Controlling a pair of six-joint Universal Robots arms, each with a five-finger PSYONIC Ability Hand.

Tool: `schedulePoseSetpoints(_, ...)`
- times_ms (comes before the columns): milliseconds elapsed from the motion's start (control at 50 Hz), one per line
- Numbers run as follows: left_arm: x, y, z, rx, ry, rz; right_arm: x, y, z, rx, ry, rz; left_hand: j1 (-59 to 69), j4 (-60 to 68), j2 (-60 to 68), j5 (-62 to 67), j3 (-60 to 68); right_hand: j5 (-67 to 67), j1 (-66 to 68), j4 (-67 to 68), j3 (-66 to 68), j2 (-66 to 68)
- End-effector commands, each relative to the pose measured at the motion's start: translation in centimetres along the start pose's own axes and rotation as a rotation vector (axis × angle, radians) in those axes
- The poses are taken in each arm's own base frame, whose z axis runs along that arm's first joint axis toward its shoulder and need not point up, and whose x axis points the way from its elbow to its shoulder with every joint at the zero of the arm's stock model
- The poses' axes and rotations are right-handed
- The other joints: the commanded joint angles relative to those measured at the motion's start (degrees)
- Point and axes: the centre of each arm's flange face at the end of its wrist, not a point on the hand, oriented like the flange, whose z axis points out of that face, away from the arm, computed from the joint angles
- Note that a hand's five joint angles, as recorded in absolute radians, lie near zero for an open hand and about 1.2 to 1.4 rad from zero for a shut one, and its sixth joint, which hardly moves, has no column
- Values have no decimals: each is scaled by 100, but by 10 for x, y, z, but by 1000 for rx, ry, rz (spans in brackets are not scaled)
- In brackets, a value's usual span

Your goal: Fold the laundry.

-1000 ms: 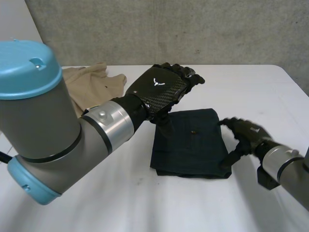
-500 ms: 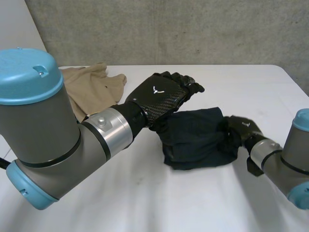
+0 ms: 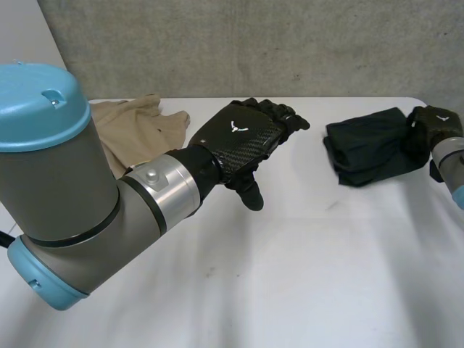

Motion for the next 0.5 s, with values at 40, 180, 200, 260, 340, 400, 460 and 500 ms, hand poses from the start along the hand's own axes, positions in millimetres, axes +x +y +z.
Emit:
schedulePoseSetpoints(40,1,3,2,-8,3,0,49,20,26,-9,90,-45,46,-21,-10,-104,-62,1882,2624,1199,1826,1454)
schedulePoseSetpoints(180,1,7,2,-20,6,-7,93,13,32,18,154,-87,46,-21,-10,-104,-62,1882,2624,1199,1826,1454)
schedulePoseSetpoints(200,1,8,3,-20,6,-7,97,13,32,18,161,-93,46,-21,-10,-104,-62,1882,2624,1199,1826,1454)
schedulePoseSetpoints(260,1,7,3,-17,5,-6,107,10,32,27,178,-134,46,-21,-10,-104,-62,1882,2624,1199,1826,1454)
schedulePoseSetpoints(340,2,8,3,-19,7,-6,110,9,33,28,192,-193,46,-21,-10,-104,-62,1882,2624,1199,1826,1454)
schedulePoseSetpoints(400,1,9,4,-23,6,-8,112,10,32,18,215,-240,46,-21,-10,-104,-62,1882,2624,1199,1826,1454)
schedulePoseSetpoints(460,1,10,4,-27,7,-9,113,16,31,-14,269,-303,46,-21,-10,-104,-62,-5118,-4376,-5801,-5174,-5546)
schedulePoseSetpoints(500,1,11,5,-27,7,-9,105,25,31,-44,276,-361,46,-21,-10,-104,-62,-5118,-4376,-5801,-5174,-5546)
